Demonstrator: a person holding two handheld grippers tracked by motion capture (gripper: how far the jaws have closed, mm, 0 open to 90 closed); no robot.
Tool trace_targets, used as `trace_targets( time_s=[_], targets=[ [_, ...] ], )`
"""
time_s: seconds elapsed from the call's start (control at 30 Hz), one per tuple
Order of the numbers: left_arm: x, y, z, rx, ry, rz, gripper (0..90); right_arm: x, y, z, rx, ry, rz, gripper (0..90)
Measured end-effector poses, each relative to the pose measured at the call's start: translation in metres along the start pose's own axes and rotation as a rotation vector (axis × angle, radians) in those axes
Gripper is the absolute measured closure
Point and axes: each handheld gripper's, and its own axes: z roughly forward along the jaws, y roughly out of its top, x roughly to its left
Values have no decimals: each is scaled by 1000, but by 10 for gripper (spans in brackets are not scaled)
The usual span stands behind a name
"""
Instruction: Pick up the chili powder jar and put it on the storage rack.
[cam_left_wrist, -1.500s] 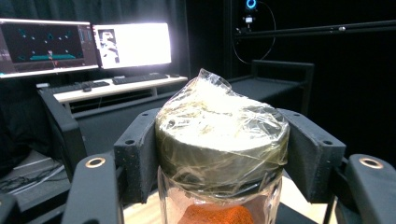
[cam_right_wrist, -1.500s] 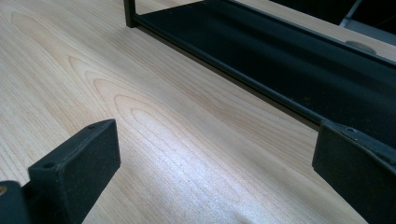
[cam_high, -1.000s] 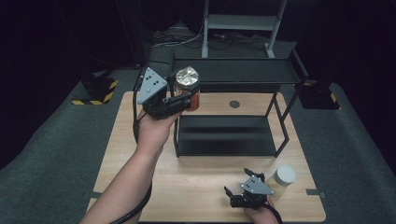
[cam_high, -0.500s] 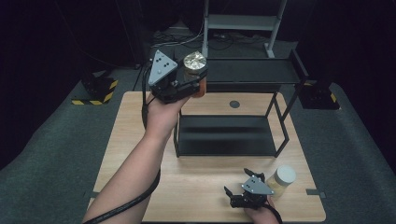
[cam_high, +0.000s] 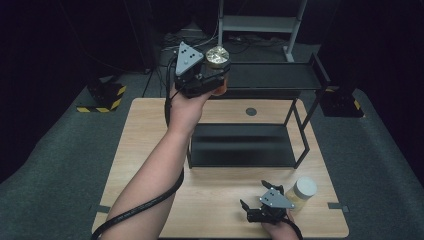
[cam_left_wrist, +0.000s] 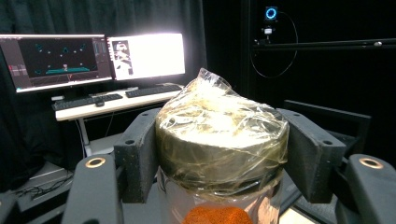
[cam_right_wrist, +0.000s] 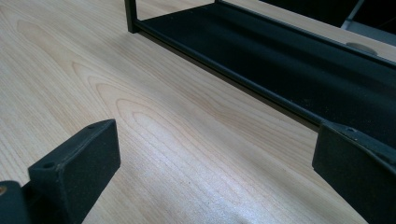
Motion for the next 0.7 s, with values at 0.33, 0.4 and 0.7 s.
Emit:
trace_targets(
  time_s=[0.33,0.4,0.7],
  targets=[
    [5,3,15,1,46,-17,346,-1,-1,-1,-7,0,4,4],
    [6,4,16,3,53,-14,346,-1,-1,-1,-7,1,5,4],
    [7,5,21,24,78,-1,346,0,-1,-1,-8,-3,2,4]
  ],
)
